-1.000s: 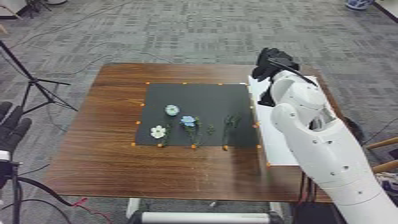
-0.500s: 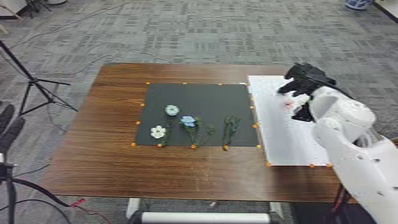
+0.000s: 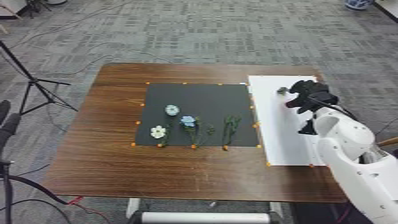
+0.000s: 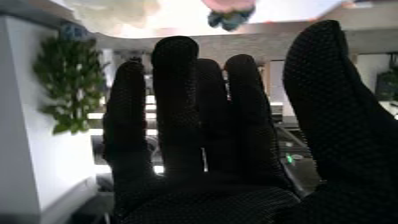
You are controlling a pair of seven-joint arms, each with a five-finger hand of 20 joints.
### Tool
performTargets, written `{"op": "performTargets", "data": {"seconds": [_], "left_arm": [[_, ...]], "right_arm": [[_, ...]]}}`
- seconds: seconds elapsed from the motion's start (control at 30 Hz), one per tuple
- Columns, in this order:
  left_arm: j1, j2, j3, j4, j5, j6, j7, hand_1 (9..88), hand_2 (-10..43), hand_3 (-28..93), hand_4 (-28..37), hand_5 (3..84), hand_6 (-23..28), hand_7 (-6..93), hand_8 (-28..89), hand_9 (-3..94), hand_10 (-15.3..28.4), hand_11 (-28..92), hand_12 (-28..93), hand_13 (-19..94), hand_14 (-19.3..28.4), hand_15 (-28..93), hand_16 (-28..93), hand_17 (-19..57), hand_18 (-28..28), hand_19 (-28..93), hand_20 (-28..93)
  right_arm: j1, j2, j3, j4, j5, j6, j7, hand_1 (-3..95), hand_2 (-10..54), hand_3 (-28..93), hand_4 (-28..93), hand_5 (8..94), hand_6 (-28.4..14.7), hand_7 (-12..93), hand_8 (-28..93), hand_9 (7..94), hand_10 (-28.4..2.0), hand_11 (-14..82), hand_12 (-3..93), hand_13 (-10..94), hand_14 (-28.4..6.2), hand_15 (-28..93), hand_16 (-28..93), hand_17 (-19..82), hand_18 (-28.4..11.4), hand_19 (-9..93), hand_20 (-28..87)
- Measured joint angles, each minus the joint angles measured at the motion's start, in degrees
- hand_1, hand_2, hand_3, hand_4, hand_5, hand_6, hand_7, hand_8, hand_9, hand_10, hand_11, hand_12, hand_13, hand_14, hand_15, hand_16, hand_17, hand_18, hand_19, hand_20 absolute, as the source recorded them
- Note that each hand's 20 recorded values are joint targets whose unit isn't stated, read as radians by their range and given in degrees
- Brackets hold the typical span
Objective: Arrange flowers
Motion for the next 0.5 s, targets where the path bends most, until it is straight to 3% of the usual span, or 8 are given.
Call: {"op": "performTargets", "data": {"seconds": [0.13, 0.27, 0.43, 0.5], "left_arm": [[-0.11, 0.11, 0.02, -0.06, -0.09, 0.65, 0.0, 20.7, 17.4, 67, -28.3, 34.6, 6.9, 6.5, -6, 27.6, 10.5, 8, 12, 20, 11.0, 16, -2, -4.4, 9.3, 16, 10], [-0.11, 0.1, 0.02, -0.09, -0.09, 0.69, -0.04, 20.8, 17.5, 67, -28.3, 34.6, 7.0, 6.6, -7, 27.6, 10.5, 8, 12, 20, 11.1, 16, -2, -4.4, 9.3, 16, 10], [-0.14, 0.03, 0.1, -0.09, -0.05, 0.69, -0.15, 20.7, 17.6, 67, -28.3, 34.5, 7.0, 6.8, -7, 27.7, 10.6, 8, 12, 20, 11.2, 16, -2, -4.5, 9.3, 16, 10], [-0.21, 0.03, 0.25, -0.09, -0.01, 0.68, -0.16, 21.0, 17.6, 67, -28.3, 34.5, 7.0, 6.8, -7, 27.8, 10.6, 8, 12, 20, 11.2, 16, -2, -4.5, 9.3, 16, 10]], "right_arm": [[-0.11, -0.11, -2.34, 2.64, -0.75, 6.57, 0.98, 50.6, -9.5, 67, -28, 52.7, -1.3, 17, -13, 51.1, -8.6, 9.9, 12.8, 54, -10.1, 66, 21, 24, -21.7, 72, 36], [-0.07, -0.4, -3.31, 3.55, -0.38, 6.63, 2.42, 52.8, -9.5, 67, -28, 55.1, -0.4, 18, -14, 54.1, -8.6, 10.7, 12.5, 57, -9.3, 65, 21, 25, -21.5, 74, 37], [1.61, -0.41, -6.19, 5.71, -0.26, 5.87, 3.25, 59.5, -9.5, 59, -28, 56.9, 0.2, 18, -14, 55.7, -8.5, 11.1, 11.8, 60, -6.6, 58, 30, 28, -21.2, 78, 40], [2.33, -0.44, -7.1, 6.35, -0.22, 5.89, 3.58, 61.6, -9.5, 58, -28, 60.2, 1.3, 20, -14, 60.2, -8.4, 12.7, 12.6, 61, -5.8, 58, 35, 29, -21.4, 79, 41]]}}
